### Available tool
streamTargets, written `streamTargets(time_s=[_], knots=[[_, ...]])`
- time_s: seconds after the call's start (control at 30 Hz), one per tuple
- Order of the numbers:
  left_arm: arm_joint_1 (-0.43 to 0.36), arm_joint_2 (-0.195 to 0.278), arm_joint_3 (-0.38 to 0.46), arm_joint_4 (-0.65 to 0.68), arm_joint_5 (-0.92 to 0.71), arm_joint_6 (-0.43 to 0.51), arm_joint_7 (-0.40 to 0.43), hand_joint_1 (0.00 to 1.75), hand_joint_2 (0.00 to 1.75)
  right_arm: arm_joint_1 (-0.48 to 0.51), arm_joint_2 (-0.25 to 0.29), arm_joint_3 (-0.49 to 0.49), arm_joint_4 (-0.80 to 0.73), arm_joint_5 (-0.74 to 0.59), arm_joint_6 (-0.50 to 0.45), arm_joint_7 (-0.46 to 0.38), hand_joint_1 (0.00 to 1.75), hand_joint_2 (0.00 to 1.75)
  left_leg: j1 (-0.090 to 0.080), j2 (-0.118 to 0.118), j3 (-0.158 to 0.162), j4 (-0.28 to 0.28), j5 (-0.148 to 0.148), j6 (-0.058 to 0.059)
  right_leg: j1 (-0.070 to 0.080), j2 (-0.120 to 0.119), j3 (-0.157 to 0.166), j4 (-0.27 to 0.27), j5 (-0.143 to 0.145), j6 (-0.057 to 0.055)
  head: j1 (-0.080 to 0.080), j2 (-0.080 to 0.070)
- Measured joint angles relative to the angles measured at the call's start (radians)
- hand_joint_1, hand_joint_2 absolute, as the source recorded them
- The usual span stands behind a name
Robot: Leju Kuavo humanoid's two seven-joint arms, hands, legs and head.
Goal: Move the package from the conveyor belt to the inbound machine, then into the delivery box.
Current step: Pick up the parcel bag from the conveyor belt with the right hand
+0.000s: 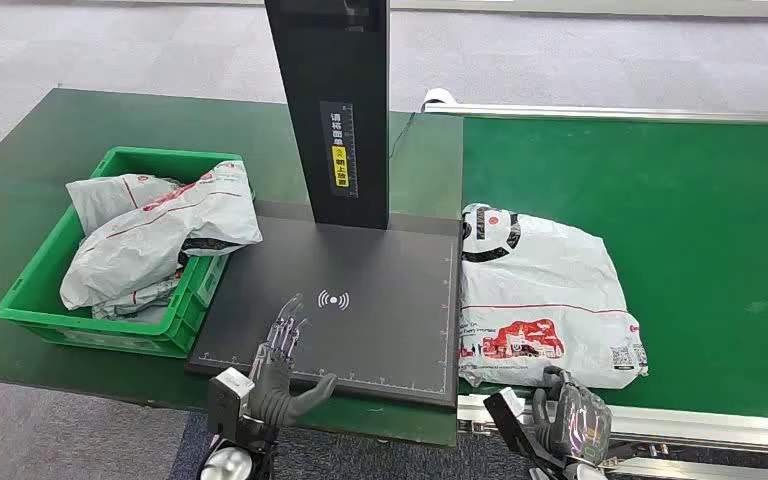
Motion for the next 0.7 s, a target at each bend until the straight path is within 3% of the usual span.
streamTargets(time_s=[0.33, 0.7], knots=[[-0.009, -0.008, -0.003, 0.0, -0.002, 0.006, 0.0, 0.0, 1.75, 0.042, 0.033, 0.044, -0.06, 0.009, 0.0, 0.01, 0.0, 1.75, 0.0, 0.0, 0.0, 0.0, 0.0, 0.0, 0.0, 0.0, 0.0, 0.0, 0.0, 0.0, 0.0, 0.0], [-0.037, -0.009, -0.004, 0.008, 0.009, -0.005, 0.0, 0.0, 1.75, 0.072, 0.033, 0.081, -0.078, 0.019, 0.0, 0.058, 0.0, 1.75, 0.0, 0.0, 0.0, 0.0, 0.0, 0.0, 0.0, 0.0, 0.0, 0.0, 0.0, 0.0, 0.0, 0.0]])
